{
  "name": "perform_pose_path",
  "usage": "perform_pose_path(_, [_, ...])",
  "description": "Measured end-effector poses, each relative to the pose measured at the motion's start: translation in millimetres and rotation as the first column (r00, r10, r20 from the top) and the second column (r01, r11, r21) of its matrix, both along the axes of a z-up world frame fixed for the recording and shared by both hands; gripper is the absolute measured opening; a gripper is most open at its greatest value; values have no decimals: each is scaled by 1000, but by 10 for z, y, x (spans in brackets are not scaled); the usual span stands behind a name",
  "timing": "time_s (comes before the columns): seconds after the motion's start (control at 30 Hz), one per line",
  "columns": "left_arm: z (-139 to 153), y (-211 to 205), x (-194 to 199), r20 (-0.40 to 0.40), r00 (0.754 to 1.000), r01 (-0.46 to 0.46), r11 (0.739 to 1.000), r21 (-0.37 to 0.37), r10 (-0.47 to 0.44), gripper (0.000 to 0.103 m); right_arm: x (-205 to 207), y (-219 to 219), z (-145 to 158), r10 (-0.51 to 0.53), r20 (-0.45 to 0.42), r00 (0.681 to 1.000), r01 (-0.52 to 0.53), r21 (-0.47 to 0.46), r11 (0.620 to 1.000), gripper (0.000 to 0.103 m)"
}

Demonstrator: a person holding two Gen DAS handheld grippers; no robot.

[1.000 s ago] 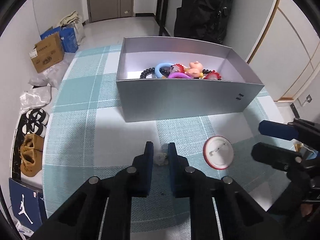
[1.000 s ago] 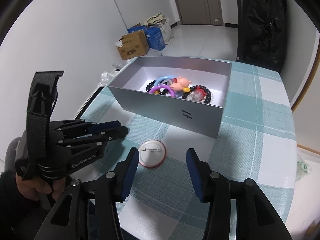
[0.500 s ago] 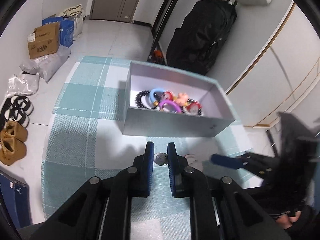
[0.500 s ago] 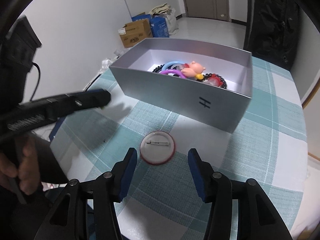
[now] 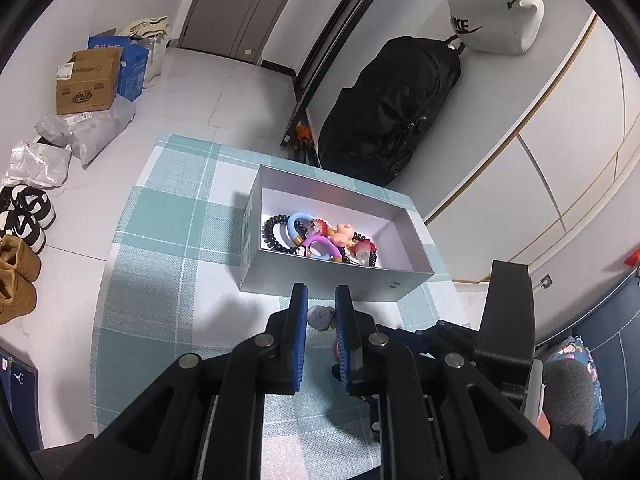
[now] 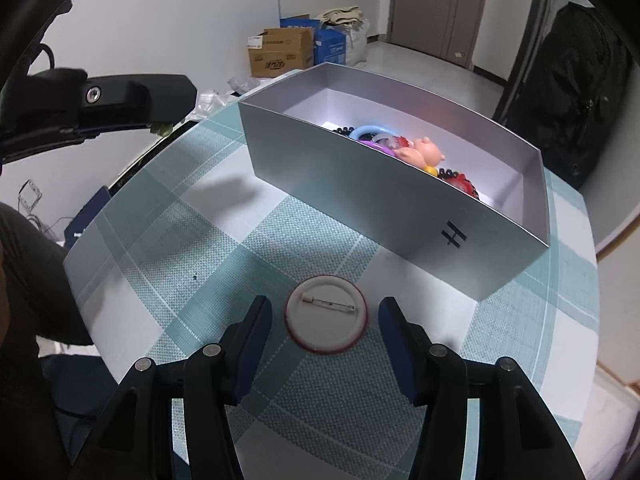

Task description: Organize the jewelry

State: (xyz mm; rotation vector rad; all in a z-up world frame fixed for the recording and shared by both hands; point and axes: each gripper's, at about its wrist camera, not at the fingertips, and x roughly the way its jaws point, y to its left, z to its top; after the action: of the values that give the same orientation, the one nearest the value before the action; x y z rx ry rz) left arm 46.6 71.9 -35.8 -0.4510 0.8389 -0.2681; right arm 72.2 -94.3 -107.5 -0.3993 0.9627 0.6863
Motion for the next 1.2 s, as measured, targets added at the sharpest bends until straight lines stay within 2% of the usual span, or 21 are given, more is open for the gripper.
perform_pose_path(0.03, [1,6,0,0,1000,-3,1000,-1,3,9,10,1,-7,1,-1,1000,-1,1,1000,54])
perform_pose_path(0.1, [2,8,3,1,1000,-3,1000,-9,3,9,11,1,-11,7,5,1000,-7,1,1000,43])
perform_pose_path(0.13, [5,8,2,2,1000,-5,1000,-8,5,9,10,4,-12,8,6,1000,-8,2,1000,42])
perform_pose_path(0.4, [25,26,-21,13,1000,-6,1000,-12,6,9,8,-24,-5,-4,-16,1000,5,22,1000,42])
perform_pose_path(0.53, [34,51,-19,16,1000,-19,1000,-4,19,9,64,-122,28,-33,-50,998,36,66,997,42])
perform_pose_path(0.9, [104,-19,28,41,999,-25,1000,5,25,9,174,-333,292,-83,-132,988,114,247,962,42])
perform_pose_path(1.2, [188,-47,96,72,997,-22,1000,-19,23,9,238,-552,611,-96,-155,983,155,433,888,42])
